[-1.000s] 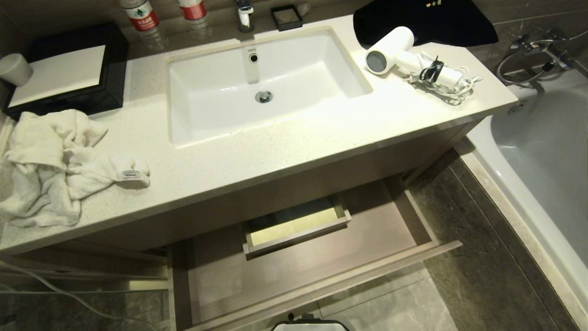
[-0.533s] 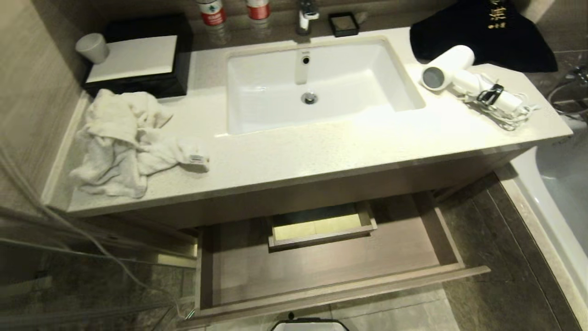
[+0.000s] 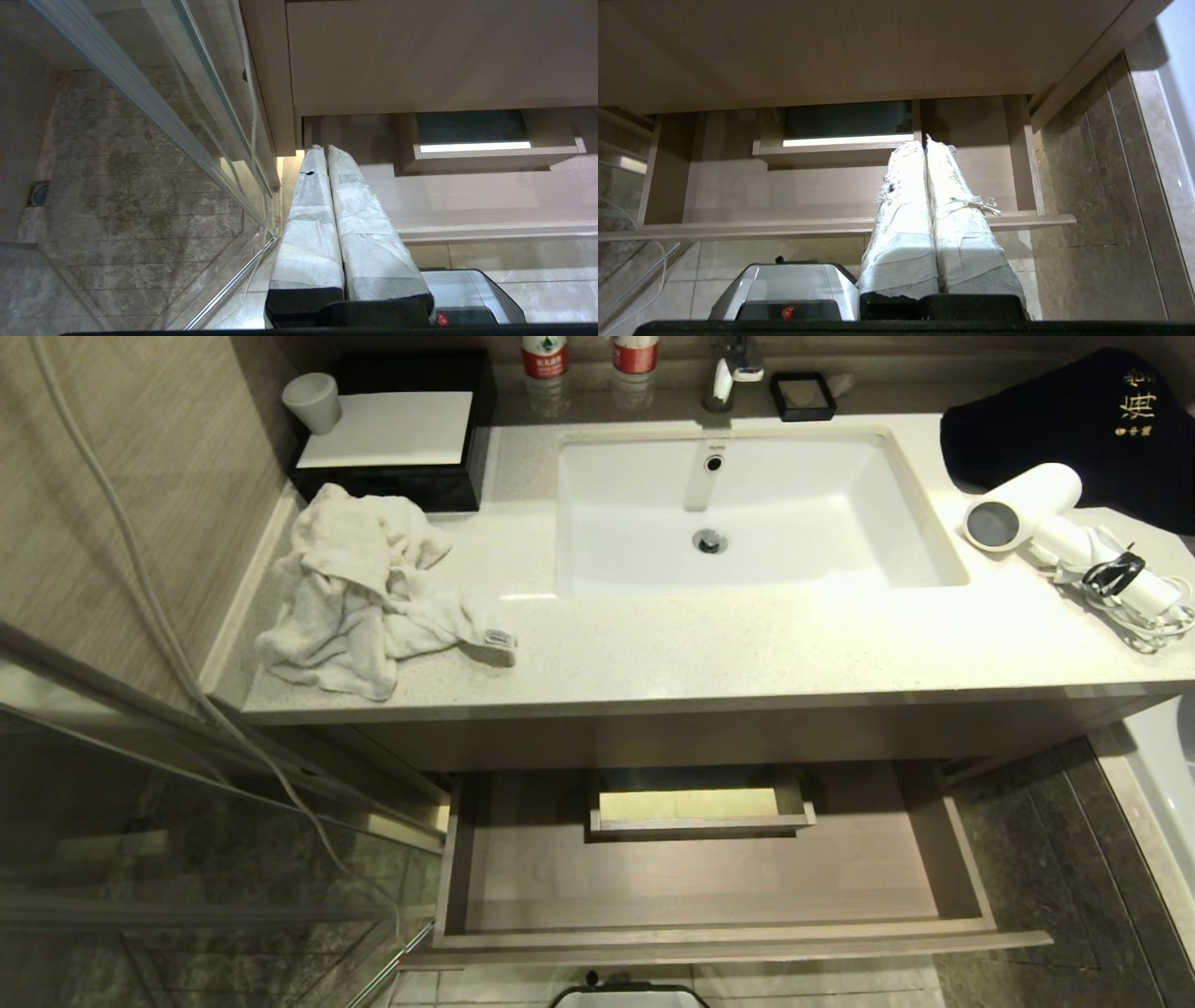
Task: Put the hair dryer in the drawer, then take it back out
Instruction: Pick up the hairdryer
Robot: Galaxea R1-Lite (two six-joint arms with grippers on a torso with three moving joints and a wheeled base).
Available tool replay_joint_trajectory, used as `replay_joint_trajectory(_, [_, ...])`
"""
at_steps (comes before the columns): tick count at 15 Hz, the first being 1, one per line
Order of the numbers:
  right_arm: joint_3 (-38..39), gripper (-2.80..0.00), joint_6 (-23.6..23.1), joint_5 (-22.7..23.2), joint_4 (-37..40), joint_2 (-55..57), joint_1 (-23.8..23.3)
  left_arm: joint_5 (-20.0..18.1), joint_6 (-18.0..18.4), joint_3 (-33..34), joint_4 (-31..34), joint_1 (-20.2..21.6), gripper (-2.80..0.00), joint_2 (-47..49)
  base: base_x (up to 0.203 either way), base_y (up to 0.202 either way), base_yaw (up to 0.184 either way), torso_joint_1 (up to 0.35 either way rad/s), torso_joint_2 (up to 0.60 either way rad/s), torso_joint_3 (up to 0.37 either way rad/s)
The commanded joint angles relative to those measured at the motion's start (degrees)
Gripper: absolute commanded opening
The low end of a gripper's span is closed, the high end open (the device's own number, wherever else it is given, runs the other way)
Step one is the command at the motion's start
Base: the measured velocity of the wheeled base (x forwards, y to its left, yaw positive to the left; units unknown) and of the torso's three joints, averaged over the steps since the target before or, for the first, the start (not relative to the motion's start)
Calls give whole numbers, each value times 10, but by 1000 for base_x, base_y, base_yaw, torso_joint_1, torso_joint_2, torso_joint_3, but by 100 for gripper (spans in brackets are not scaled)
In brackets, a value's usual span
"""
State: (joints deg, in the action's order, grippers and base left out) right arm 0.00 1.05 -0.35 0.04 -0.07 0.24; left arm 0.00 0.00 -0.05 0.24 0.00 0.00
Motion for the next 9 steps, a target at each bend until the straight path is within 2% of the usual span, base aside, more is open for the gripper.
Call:
replay_joint_trajectory(1, [0,-280,0,0,0,1,0,0,0,0,0,0,-280,-1,0,0,0,0,0,0])
replay_joint_trajectory(6, [0,-280,1,0,0,1,0,0,0,0,0,0,-280,-1,0,0,0,0,0,0])
replay_joint_trajectory(9, [0,-280,1,0,0,1,0,0,0,0,0,0,-280,-1,-5,3,-140,7,3,1])
